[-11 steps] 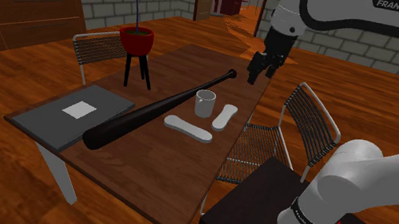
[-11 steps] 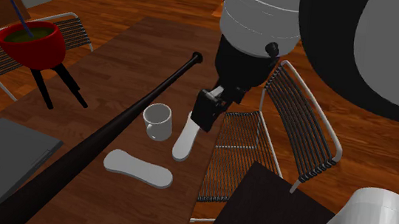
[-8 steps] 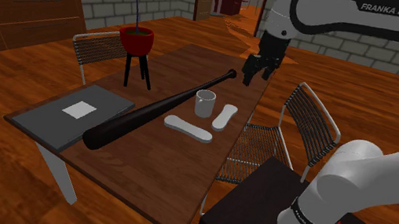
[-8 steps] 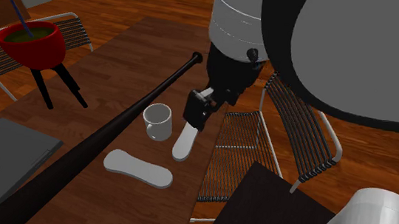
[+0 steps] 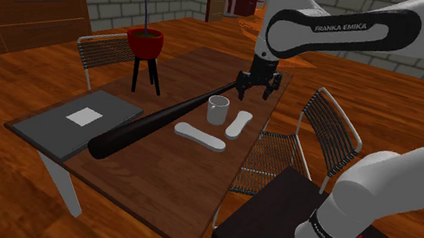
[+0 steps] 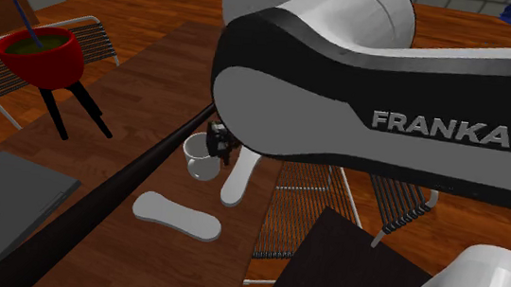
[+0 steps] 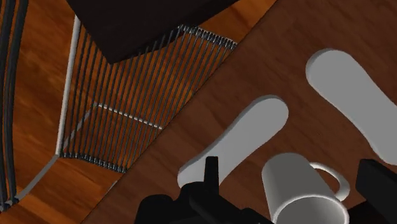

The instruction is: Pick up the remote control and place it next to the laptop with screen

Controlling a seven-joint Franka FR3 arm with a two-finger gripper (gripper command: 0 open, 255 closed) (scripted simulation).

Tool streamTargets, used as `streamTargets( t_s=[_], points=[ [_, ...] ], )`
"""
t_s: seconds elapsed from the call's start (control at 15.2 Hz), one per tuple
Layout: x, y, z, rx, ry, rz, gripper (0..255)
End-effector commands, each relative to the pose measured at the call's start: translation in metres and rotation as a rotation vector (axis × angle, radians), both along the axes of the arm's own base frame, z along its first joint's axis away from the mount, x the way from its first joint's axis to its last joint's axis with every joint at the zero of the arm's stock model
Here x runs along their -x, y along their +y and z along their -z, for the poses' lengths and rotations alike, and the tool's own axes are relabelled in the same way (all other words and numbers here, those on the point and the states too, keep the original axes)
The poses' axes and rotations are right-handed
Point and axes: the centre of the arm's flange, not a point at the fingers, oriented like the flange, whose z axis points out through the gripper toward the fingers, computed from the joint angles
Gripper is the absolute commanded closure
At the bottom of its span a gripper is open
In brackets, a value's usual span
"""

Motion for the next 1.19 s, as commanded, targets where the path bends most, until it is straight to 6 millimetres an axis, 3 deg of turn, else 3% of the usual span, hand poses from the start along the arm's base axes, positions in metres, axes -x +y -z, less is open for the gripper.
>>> streamTargets(
  t_s=[0.0, 0.66, 1.12],
  points=[
    [-0.017, -0.009, 0.022, -0.011, 0.010, 0.106, 0],
    [-0.082, -0.066, 0.130, -0.063, 0.065, 0.605, 0],
    [-0.085, -0.071, 0.171, -0.067, 0.069, 0.644, 0]
  ],
)
